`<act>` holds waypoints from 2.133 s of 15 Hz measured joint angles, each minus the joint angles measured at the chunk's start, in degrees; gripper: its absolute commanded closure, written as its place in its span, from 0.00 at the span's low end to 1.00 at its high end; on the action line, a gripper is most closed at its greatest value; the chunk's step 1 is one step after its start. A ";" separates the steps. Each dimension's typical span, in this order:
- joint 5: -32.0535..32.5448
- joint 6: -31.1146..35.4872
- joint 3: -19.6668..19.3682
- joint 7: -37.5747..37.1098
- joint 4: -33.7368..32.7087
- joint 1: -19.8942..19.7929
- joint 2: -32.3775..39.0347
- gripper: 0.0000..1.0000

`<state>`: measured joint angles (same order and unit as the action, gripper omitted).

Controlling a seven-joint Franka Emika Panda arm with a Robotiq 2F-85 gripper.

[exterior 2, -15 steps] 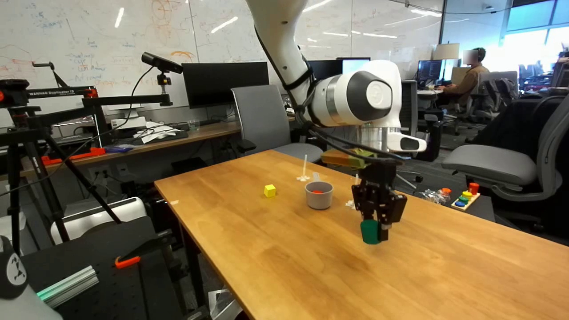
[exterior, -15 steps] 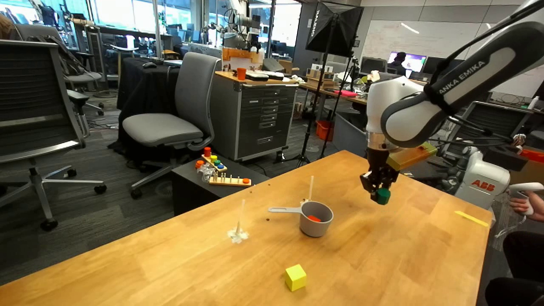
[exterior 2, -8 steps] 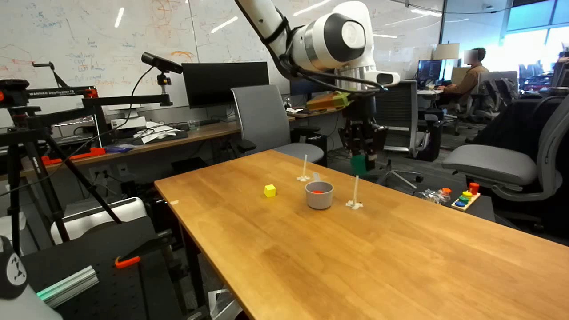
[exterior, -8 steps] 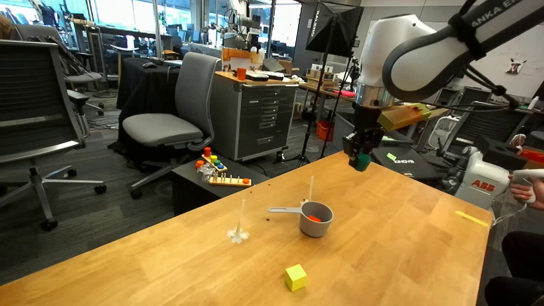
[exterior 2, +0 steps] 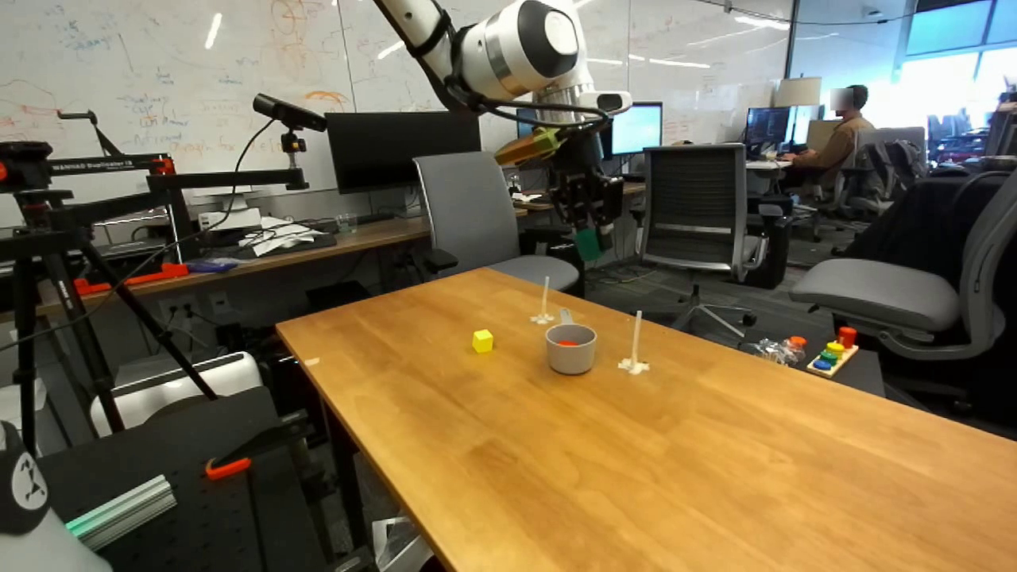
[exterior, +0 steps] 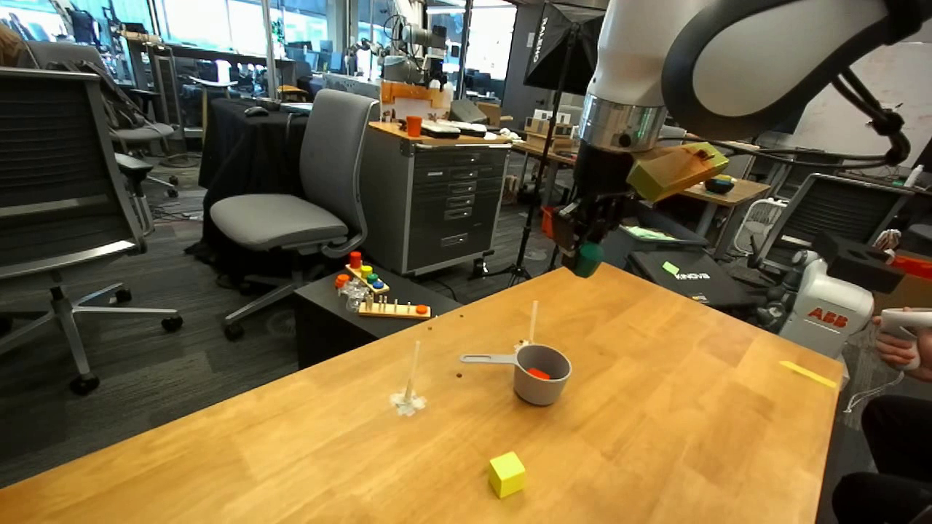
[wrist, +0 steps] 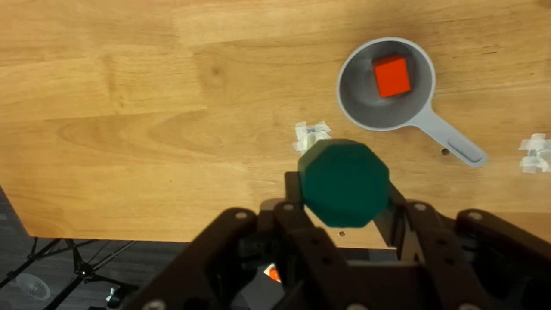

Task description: Put the cubes in the measuring cups

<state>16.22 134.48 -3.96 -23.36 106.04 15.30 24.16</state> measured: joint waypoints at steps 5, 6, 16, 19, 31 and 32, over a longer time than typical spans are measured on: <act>4.44 1.63 0.10 -4.48 1.79 2.47 0.90 0.83; 5.19 1.83 -0.01 -5.22 1.84 2.47 1.55 0.83; 4.35 2.09 0.00 -7.12 -0.24 2.38 7.36 0.83; 1.53 2.10 0.99 -7.12 -0.58 2.40 8.19 0.82; 0.13 2.95 0.73 -7.13 -3.29 2.44 11.33 0.10; 0.13 2.95 0.60 -7.13 -3.55 2.44 11.63 0.03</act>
<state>16.35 137.43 -3.36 -30.49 102.49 17.74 35.78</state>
